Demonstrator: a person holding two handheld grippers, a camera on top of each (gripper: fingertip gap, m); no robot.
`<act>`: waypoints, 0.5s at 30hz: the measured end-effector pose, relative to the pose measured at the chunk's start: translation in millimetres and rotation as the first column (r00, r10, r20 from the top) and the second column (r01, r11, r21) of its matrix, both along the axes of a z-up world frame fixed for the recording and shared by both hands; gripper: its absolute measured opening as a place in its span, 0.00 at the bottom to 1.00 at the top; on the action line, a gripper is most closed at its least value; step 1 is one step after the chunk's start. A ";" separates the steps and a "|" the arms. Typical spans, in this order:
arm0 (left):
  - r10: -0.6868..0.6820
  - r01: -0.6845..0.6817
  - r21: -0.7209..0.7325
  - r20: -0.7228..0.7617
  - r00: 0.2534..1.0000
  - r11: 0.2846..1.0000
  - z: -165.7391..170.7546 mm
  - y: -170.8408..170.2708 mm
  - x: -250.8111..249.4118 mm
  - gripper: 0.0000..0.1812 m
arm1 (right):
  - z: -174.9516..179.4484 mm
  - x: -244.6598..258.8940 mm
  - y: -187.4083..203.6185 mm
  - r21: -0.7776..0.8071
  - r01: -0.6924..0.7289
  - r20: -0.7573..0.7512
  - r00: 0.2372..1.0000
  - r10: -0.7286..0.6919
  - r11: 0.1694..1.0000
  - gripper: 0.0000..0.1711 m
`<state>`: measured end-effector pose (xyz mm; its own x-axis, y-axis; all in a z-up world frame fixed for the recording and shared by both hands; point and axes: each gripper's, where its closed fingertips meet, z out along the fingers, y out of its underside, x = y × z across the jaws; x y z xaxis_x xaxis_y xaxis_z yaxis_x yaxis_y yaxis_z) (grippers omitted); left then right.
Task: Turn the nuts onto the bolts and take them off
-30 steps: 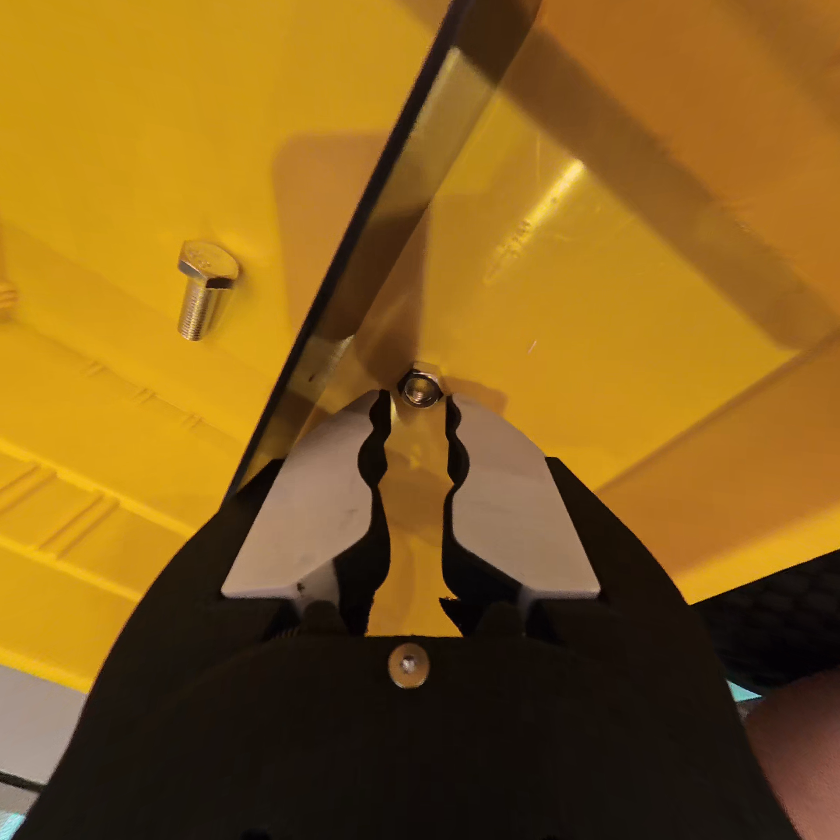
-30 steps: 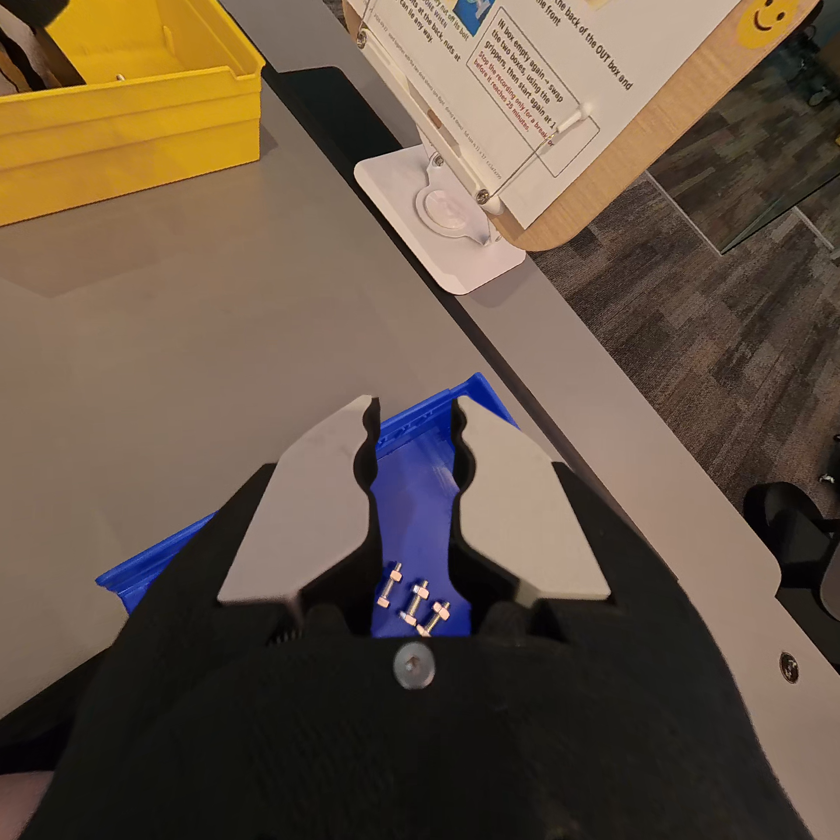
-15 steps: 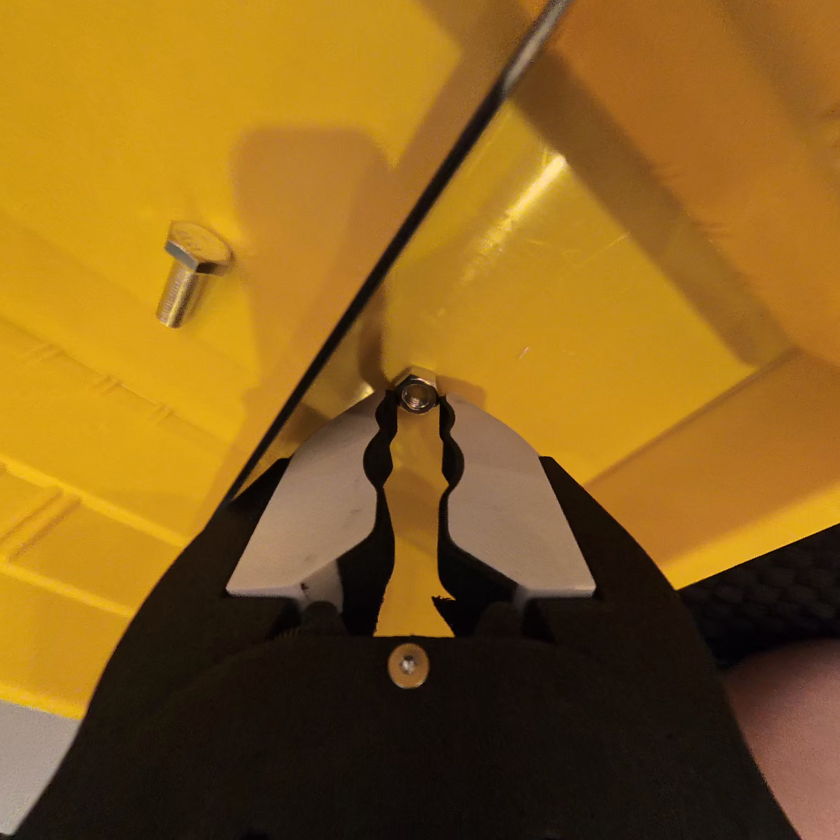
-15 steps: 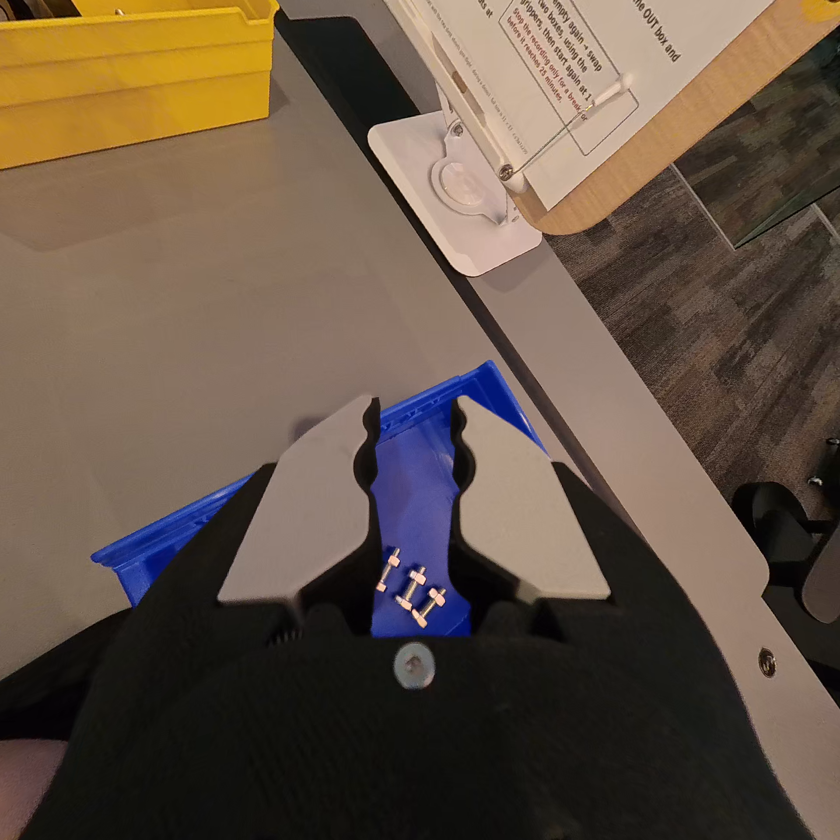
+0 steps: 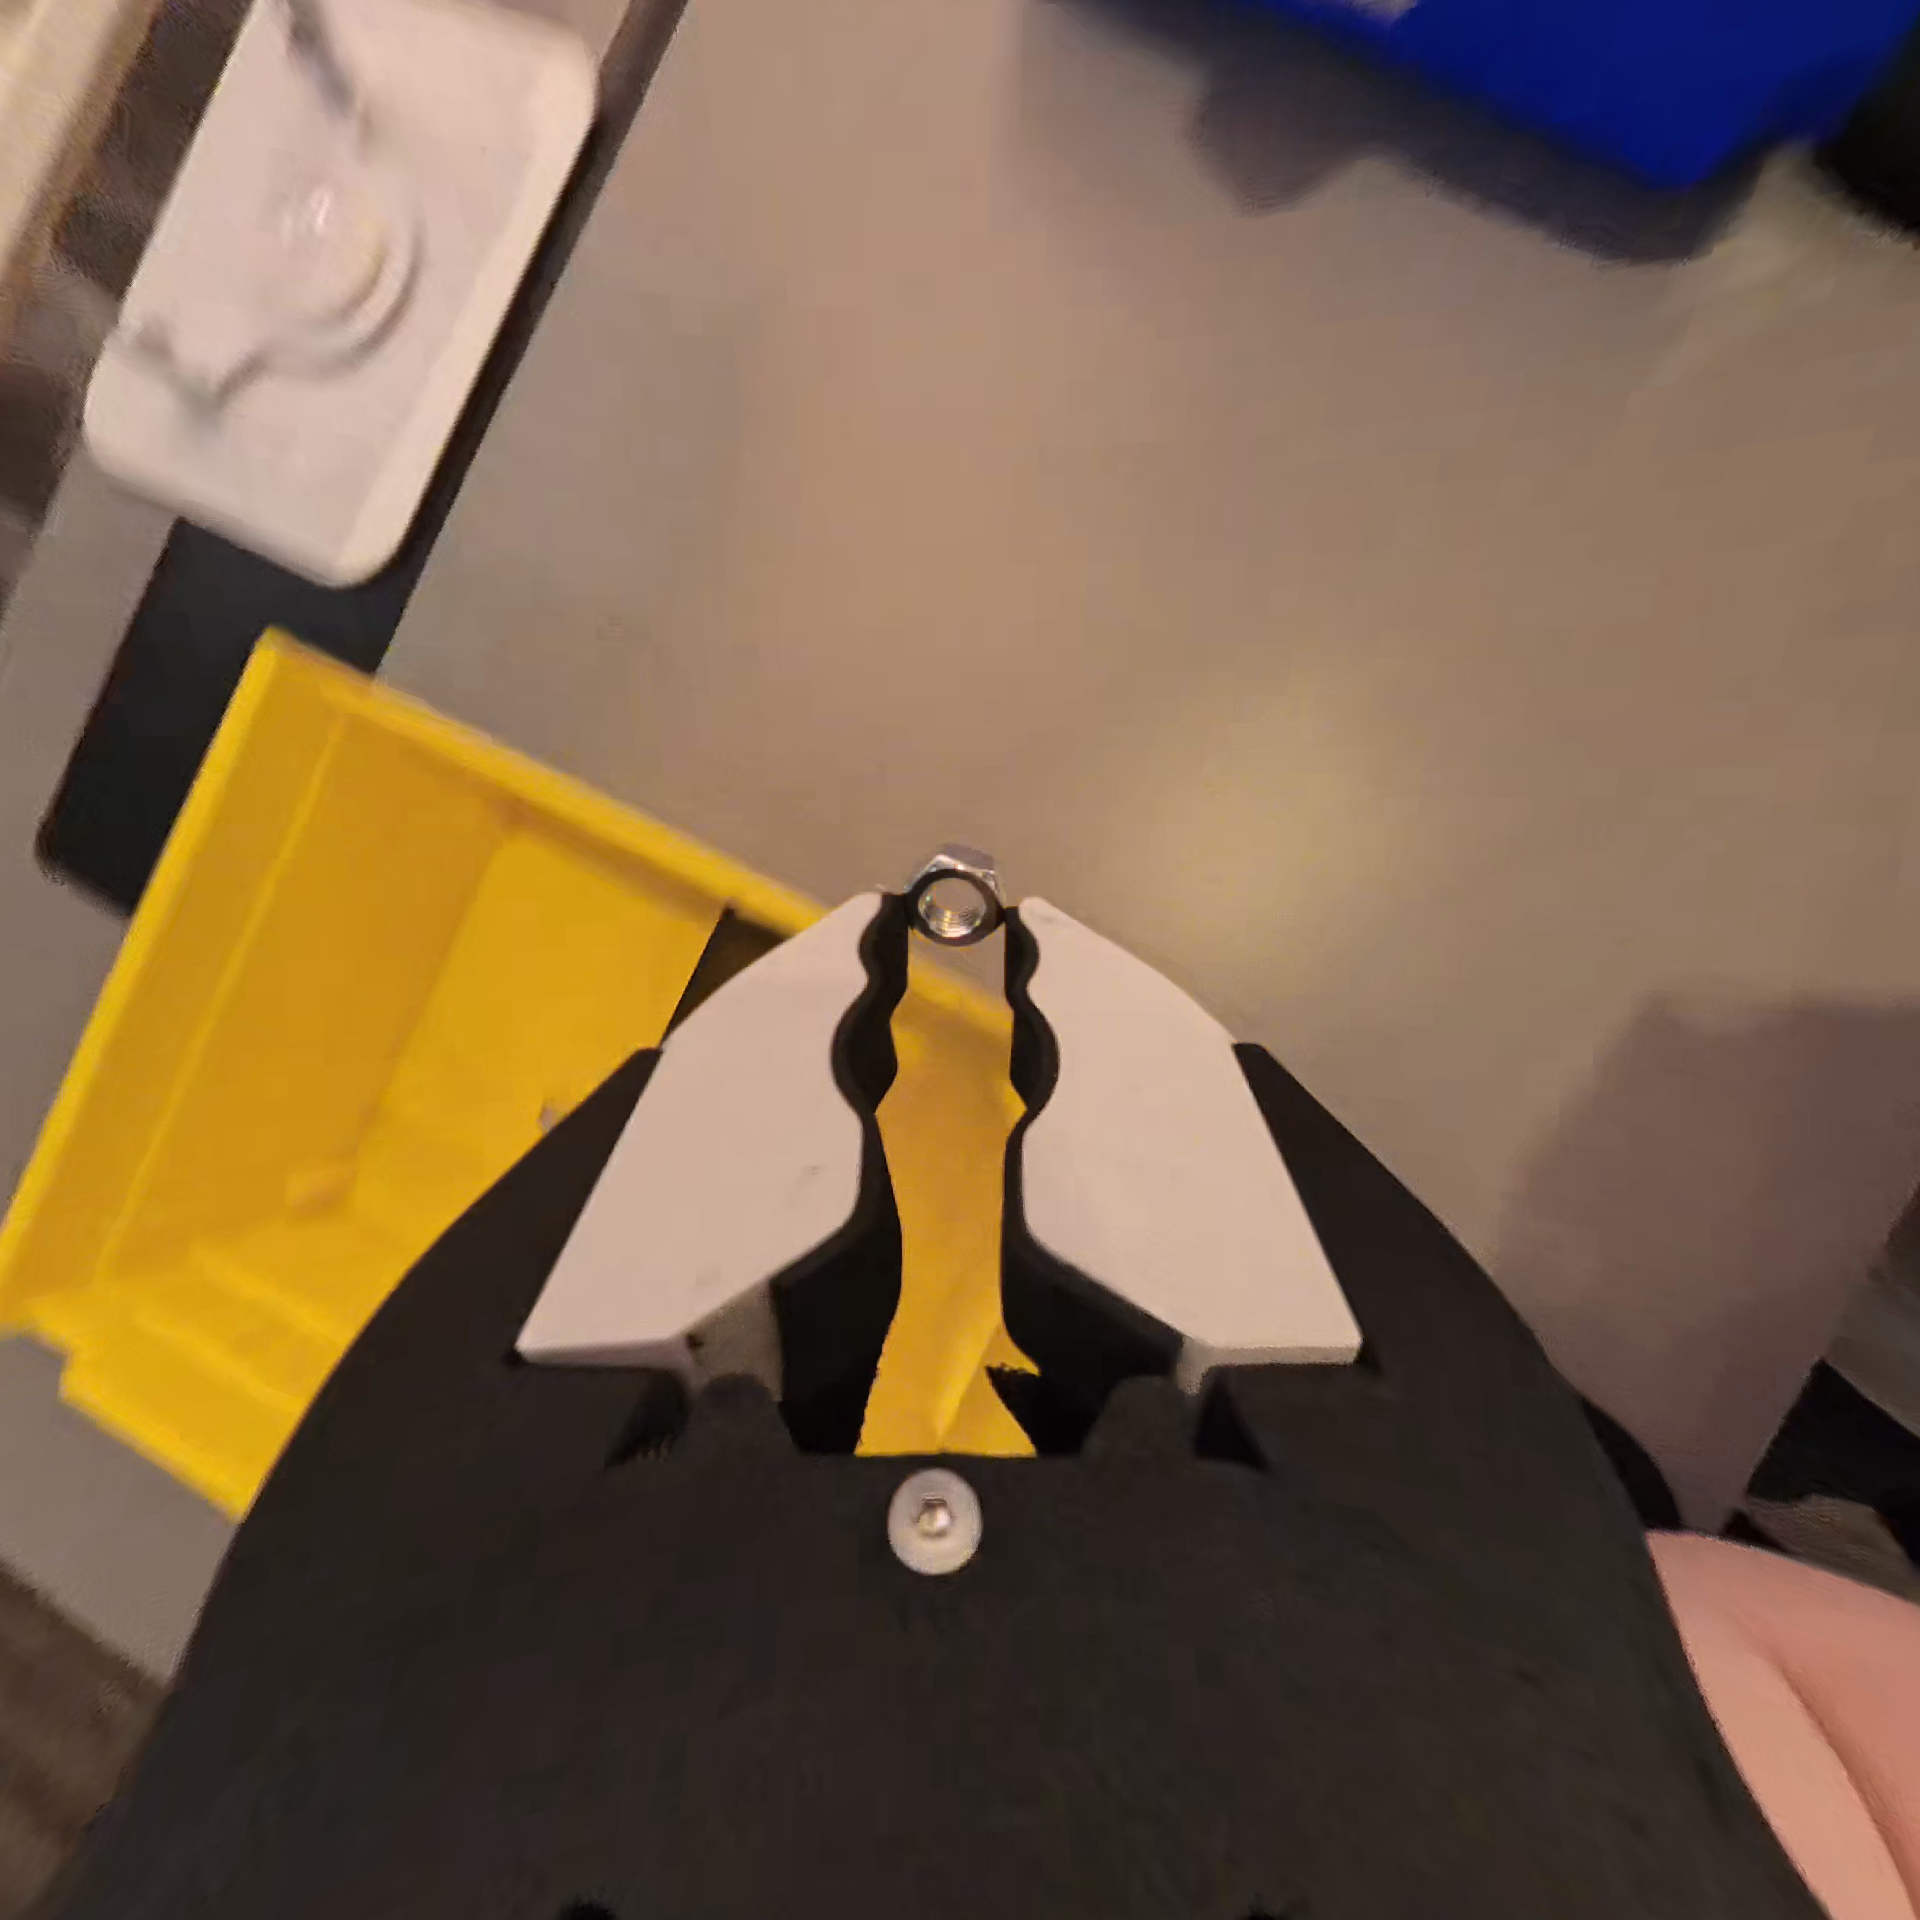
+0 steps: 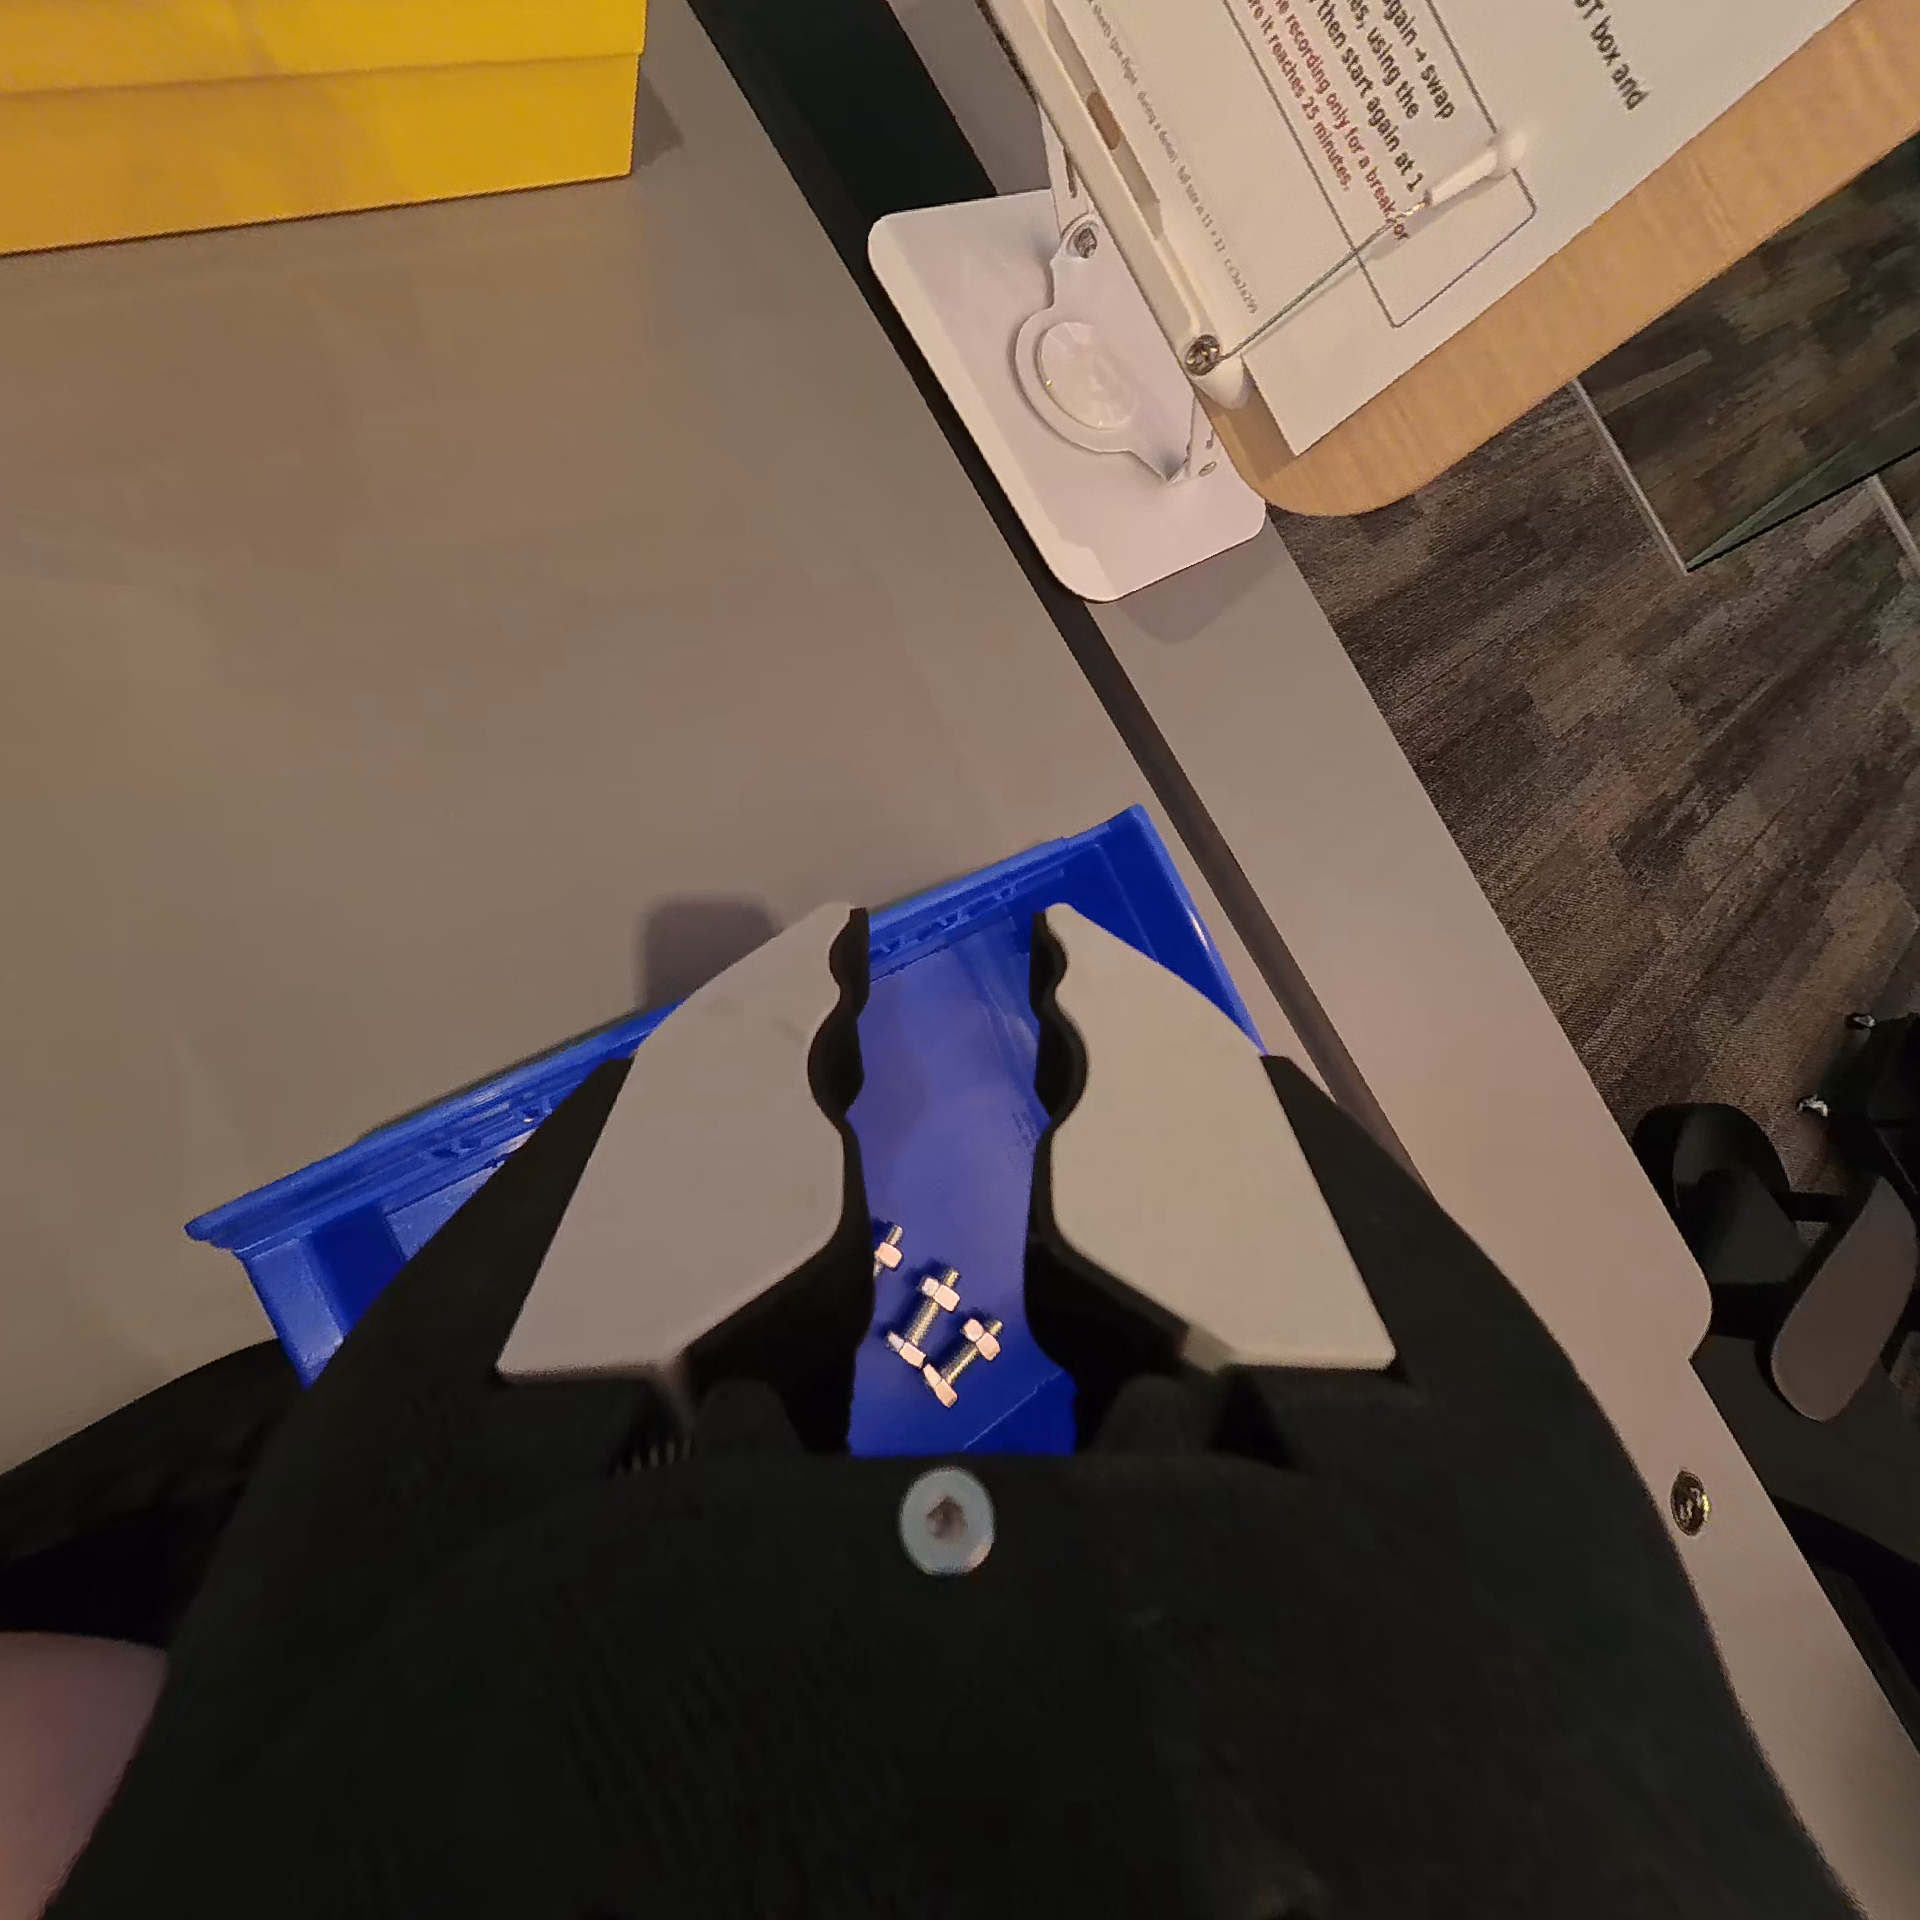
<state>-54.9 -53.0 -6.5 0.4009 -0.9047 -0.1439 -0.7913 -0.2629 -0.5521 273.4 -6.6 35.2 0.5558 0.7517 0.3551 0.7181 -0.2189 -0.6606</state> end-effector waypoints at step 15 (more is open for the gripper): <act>-0.264 0.240 -0.162 -0.146 0.953 0.957 -133.7 -23.3 153.1 0.09 | -21.2 -20.0 -8.7 -0.067 -0.091 0.100 0.990 0.098 0.994 0.18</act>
